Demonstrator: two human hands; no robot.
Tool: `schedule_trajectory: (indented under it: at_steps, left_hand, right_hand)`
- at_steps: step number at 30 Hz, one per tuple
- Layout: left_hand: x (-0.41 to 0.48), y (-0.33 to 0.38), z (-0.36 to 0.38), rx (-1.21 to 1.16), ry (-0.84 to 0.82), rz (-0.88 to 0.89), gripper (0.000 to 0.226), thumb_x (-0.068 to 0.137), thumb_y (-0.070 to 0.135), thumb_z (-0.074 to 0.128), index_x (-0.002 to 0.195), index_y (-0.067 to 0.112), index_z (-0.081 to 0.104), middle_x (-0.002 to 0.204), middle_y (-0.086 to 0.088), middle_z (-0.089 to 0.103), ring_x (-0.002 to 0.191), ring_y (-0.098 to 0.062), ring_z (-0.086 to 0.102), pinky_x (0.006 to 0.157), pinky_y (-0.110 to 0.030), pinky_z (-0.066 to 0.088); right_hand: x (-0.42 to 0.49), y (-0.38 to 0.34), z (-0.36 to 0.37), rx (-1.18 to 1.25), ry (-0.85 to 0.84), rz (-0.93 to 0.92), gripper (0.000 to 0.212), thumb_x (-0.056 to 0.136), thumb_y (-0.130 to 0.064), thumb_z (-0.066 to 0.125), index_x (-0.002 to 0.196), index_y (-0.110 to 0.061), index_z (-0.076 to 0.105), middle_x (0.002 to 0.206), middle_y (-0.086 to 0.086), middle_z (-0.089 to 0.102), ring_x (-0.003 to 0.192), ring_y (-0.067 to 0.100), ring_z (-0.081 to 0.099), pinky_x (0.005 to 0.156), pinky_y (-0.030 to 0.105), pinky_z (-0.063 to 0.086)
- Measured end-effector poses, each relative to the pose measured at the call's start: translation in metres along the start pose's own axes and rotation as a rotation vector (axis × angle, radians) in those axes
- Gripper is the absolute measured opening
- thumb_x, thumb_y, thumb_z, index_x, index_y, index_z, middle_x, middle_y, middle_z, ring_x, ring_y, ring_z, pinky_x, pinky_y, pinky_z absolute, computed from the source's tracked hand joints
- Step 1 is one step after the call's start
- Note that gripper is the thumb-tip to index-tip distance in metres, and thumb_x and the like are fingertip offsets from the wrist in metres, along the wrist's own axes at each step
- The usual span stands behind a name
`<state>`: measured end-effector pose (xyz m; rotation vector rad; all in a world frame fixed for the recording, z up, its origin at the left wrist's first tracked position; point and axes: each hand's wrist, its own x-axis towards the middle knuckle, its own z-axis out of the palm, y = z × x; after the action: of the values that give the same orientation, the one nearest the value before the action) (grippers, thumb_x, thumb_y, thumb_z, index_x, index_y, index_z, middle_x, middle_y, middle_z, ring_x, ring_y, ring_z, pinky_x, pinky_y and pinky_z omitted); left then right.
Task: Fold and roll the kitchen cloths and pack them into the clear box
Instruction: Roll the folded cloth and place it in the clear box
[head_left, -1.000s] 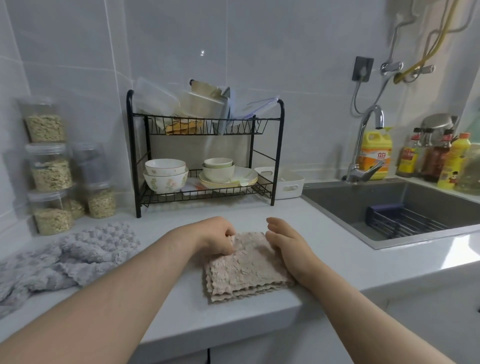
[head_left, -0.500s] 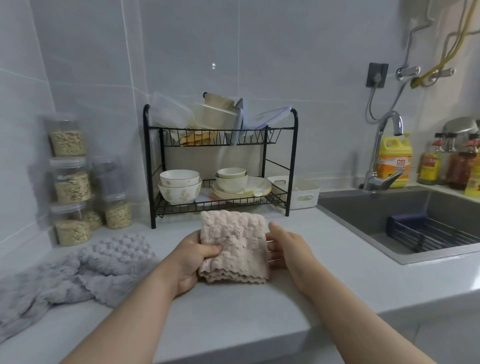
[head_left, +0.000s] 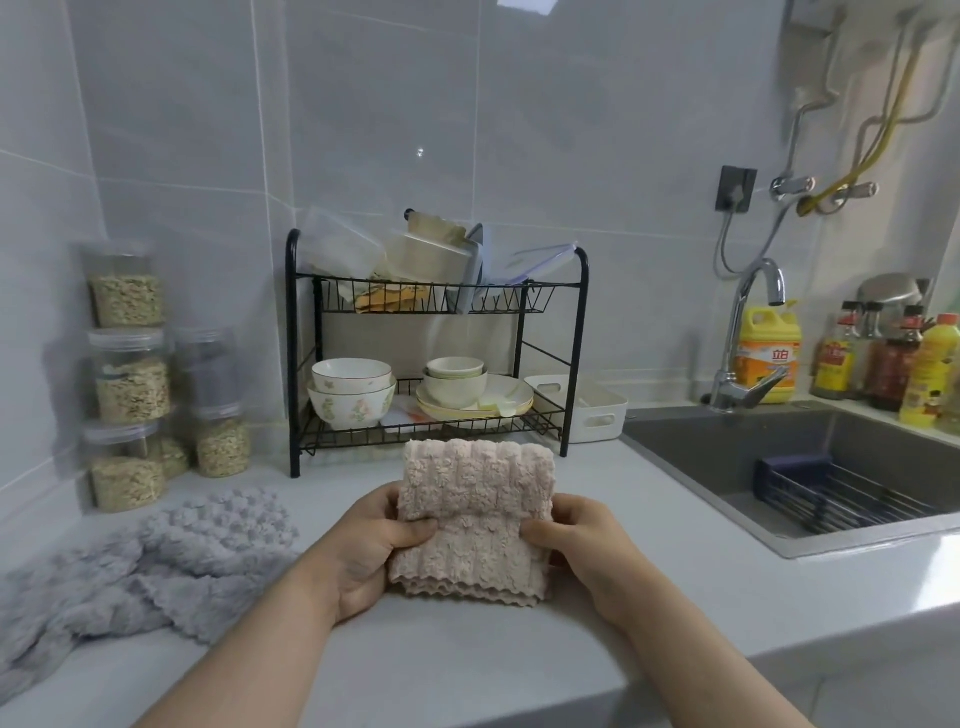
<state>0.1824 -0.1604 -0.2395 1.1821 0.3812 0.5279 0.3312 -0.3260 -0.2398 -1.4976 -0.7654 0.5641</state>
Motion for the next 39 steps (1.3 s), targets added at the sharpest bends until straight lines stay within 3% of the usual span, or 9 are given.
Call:
schedule_trajectory:
  at_steps: [5, 12, 22, 27, 30, 32, 34, 36, 39]
  left_hand:
    - [-0.003, 0.004, 0.001, 0.055, -0.054, -0.039, 0.039, 0.073, -0.003, 0.068, 0.11, -0.002, 0.059, 0.107, -0.023, 0.07, 0.099, -0.036, 0.068, 0.087, -0.047, 0.053]
    - [-0.002, 0.004, 0.003, 0.065, -0.036, -0.005, 0.045, 0.084, -0.011, 0.056, 0.12, 0.015, 0.061, 0.11, -0.024, 0.069, 0.103, -0.039, 0.066, 0.092, -0.047, 0.051]
    - [0.006, -0.001, -0.006, 0.113, 0.075, -0.034, 0.045, 0.078, -0.021, 0.042, 0.091, 0.011, 0.07, 0.095, -0.02, 0.067, 0.08, -0.029, 0.059, 0.06, -0.03, 0.046]
    - [0.001, 0.001, 0.003, 0.041, 0.053, -0.018, 0.03, 0.078, -0.009, 0.037, 0.076, 0.009, 0.062, 0.071, -0.015, 0.063, 0.064, -0.028, 0.06, 0.059, -0.031, 0.049]
    - [-0.008, 0.006, 0.009, -0.004, 0.062, 0.02, 0.009, 0.067, 0.017, 0.061, 0.068, 0.009, 0.065, 0.079, -0.012, 0.064, 0.071, -0.027, 0.058, 0.06, -0.029, 0.047]
    - [-0.007, 0.003, 0.006, 0.168, 0.11, 0.143, 0.014, 0.063, 0.017, 0.082, 0.072, 0.012, 0.072, 0.084, -0.008, 0.069, 0.076, -0.023, 0.06, 0.057, -0.026, 0.05]
    - [-0.002, -0.003, 0.002, 0.399, 0.148, 0.281, 0.035, 0.064, 0.009, 0.087, 0.093, 0.022, 0.073, 0.095, -0.004, 0.068, 0.084, -0.017, 0.059, 0.071, -0.024, 0.054]
    - [0.0, -0.007, 0.0, 0.471, 0.149, 0.293, 0.056, 0.065, 0.001, 0.086, 0.11, 0.027, 0.065, 0.108, -0.005, 0.064, 0.094, -0.017, 0.06, 0.087, -0.032, 0.055]
    - [0.0, -0.008, 0.0, 0.507, 0.111, 0.242, 0.059, 0.053, 0.014, 0.091, 0.105, 0.026, 0.066, 0.1, -0.01, 0.067, 0.088, -0.019, 0.061, 0.085, -0.038, 0.055]
  right_hand:
    - [0.0, 0.0, 0.0, 0.151, -0.036, -0.009, 0.035, 0.067, -0.003, 0.063, 0.101, -0.008, 0.07, 0.103, 0.02, 0.072, 0.097, 0.036, 0.068, 0.091, 0.05, 0.052]
    - [-0.002, -0.001, -0.003, 0.221, -0.063, -0.044, 0.045, 0.085, 0.017, 0.048, 0.113, -0.013, 0.066, 0.106, 0.02, 0.072, 0.096, 0.037, 0.069, 0.089, 0.049, 0.054]
    - [0.0, 0.0, -0.003, 0.208, -0.044, -0.04, 0.034, 0.078, 0.021, 0.051, 0.09, -0.001, 0.075, 0.095, 0.031, 0.07, 0.09, 0.043, 0.066, 0.091, 0.059, 0.047]
    - [0.004, 0.003, -0.002, 0.275, -0.059, 0.039, 0.033, 0.077, 0.014, 0.045, 0.078, -0.001, 0.075, 0.089, 0.029, 0.069, 0.08, 0.038, 0.067, 0.085, 0.052, 0.053]
    - [0.004, 0.005, -0.004, 0.371, -0.042, 0.11, 0.026, 0.067, -0.016, 0.053, 0.079, -0.003, 0.072, 0.09, 0.022, 0.067, 0.084, 0.035, 0.061, 0.084, 0.047, 0.044]
    - [0.005, 0.006, -0.002, 0.255, 0.012, 0.039, 0.02, 0.073, -0.029, 0.066, 0.076, -0.011, 0.073, 0.09, 0.01, 0.069, 0.083, 0.028, 0.061, 0.079, 0.04, 0.043]
    - [0.004, 0.007, 0.0, 0.08, 0.094, -0.079, 0.002, 0.08, -0.016, 0.074, 0.08, -0.018, 0.073, 0.091, 0.007, 0.069, 0.077, 0.021, 0.06, 0.071, 0.034, 0.046]
    - [0.004, 0.009, 0.001, 0.02, 0.11, -0.131, 0.03, 0.083, 0.0, 0.072, 0.1, -0.024, 0.067, 0.104, 0.003, 0.067, 0.079, 0.019, 0.064, 0.066, 0.028, 0.052]
    - [0.006, 0.012, 0.001, -0.032, 0.104, -0.121, 0.041, 0.085, 0.0, 0.07, 0.12, -0.018, 0.058, 0.112, 0.003, 0.066, 0.093, 0.018, 0.067, 0.066, 0.017, 0.053]
